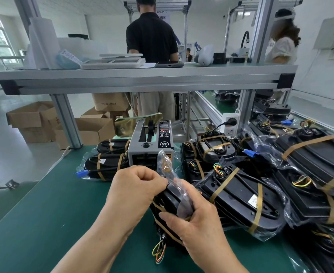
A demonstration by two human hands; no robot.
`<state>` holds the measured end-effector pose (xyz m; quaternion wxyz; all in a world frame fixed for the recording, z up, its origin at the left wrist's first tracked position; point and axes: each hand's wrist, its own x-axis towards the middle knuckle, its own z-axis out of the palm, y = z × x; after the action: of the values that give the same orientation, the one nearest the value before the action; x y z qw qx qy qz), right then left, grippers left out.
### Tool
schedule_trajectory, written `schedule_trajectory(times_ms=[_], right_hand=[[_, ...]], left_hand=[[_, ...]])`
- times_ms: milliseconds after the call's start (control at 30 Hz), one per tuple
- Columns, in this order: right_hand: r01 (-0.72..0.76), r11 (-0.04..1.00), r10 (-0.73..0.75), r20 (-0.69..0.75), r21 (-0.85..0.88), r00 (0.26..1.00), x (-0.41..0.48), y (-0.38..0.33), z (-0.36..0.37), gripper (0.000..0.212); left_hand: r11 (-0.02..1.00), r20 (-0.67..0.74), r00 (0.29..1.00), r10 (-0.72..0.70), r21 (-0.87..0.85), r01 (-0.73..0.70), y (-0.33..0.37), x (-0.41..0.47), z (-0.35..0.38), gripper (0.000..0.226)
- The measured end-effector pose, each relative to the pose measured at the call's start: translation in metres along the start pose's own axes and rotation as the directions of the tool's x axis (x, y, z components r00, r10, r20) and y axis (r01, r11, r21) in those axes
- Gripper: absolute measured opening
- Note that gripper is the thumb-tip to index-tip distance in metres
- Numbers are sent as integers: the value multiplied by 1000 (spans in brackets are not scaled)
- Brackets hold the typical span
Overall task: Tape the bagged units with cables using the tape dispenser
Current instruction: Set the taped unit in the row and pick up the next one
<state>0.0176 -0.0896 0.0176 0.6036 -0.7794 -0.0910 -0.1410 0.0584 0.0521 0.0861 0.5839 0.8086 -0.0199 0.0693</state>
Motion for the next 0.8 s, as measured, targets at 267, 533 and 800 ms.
schedule_trajectory(times_ms=[267,533,800], right_hand=[[8,1000,-8,-9,-14,1000,-1,4,2,62],[-12,1000,12,-1,-28,1000,0,7,4,65],[-32,999,31,-19,-22,999,1,11,4,66]], left_hand=[[999,-59,997,-49,-6,49,-6,1,1,26],[965,-41,994,-104,-244,91,-14,2,14,16],[960,-89,995,-33,-281,7,-23,1,17,10]])
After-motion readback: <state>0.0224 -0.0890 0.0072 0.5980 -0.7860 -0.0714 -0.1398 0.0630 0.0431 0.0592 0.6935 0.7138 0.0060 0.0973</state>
